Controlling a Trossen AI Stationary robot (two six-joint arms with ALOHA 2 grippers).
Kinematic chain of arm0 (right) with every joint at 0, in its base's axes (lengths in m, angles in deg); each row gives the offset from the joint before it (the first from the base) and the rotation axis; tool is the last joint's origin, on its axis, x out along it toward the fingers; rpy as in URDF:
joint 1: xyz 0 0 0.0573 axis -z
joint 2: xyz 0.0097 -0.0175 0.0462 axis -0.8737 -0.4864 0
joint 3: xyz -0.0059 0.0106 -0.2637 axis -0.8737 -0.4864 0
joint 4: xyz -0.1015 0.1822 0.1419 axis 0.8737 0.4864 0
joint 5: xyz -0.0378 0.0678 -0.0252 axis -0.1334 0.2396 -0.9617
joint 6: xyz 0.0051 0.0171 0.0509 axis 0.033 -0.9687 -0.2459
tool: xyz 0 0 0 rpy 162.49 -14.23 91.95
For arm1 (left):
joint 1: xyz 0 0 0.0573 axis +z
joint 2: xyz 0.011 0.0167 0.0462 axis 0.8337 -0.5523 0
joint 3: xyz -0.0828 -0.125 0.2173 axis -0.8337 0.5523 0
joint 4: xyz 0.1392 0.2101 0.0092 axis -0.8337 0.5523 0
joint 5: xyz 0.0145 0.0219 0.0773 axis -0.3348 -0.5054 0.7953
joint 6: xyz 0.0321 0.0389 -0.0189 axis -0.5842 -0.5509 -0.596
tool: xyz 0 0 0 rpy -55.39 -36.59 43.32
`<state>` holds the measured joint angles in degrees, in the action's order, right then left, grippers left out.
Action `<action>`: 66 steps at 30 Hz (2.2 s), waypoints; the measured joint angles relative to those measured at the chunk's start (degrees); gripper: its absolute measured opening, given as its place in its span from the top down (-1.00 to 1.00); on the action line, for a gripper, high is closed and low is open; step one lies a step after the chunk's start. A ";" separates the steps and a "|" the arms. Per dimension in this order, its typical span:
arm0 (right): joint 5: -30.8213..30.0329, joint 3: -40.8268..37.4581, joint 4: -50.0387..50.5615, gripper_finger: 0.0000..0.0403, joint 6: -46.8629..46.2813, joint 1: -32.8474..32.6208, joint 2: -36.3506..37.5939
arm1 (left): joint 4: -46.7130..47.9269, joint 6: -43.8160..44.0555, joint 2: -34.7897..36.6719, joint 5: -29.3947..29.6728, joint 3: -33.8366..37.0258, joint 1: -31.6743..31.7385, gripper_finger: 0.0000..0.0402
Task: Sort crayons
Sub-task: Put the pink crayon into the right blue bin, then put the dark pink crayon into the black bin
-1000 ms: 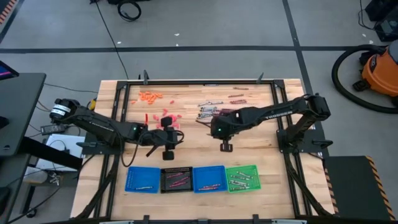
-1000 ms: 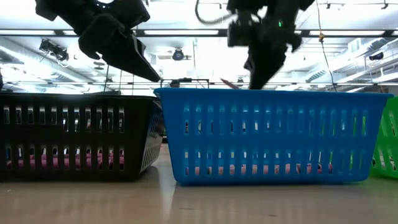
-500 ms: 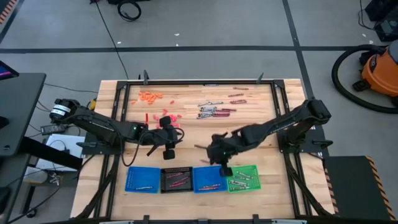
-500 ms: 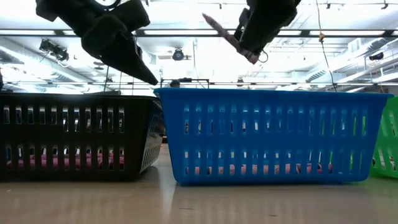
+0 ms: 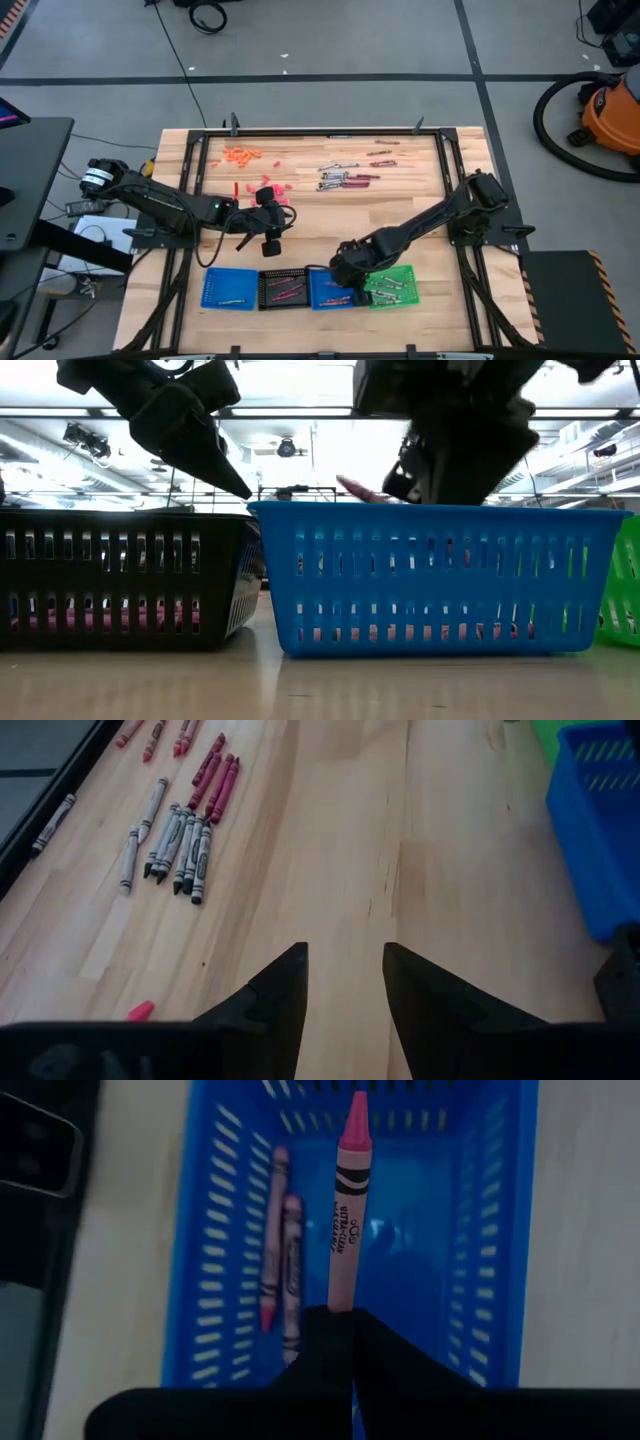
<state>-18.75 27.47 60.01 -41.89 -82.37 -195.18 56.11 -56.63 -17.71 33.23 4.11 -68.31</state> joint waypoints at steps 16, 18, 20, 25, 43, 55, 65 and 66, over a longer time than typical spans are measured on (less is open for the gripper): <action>3.88 0.39 2.53 0.58 -0.83 0.92 -0.35 | 0.45 0.20 0.01 -0.04 -0.02 -0.02 0.28; 4.15 1.16 2.83 0.54 -0.45 1.33 0.49 | 0.70 0.18 0.02 -0.04 -0.02 -0.02 0.28; 3.74 1.60 4.72 0.53 0.61 1.85 1.75 | 0.74 0.16 0.02 -0.04 -0.02 -0.02 0.28; -6.98 1.80 8.14 0.53 4.21 4.55 4.48 | 1.01 -0.03 0.02 -0.04 -0.02 -0.02 0.28; -20.11 -12.68 -9.04 0.53 17.06 18.92 5.17 | 2.33 -0.01 0.02 -0.04 -0.02 0.00 0.28; -14.89 -22.65 -24.81 0.53 21.70 29.80 5.93 | 3.35 -0.01 0.02 -0.04 -0.02 -0.02 0.28; -13.86 -28.52 -31.57 0.53 21.75 35.16 11.22 | 4.58 0.21 0.02 -0.04 -0.02 0.00 0.28; -13.86 -29.34 -32.19 0.53 21.77 35.63 11.84 | 4.56 0.21 0.02 -0.03 -0.02 0.00 0.28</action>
<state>-32.61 -1.87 27.82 -20.11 -46.73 -183.34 60.67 -56.42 -17.69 33.20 4.08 -68.31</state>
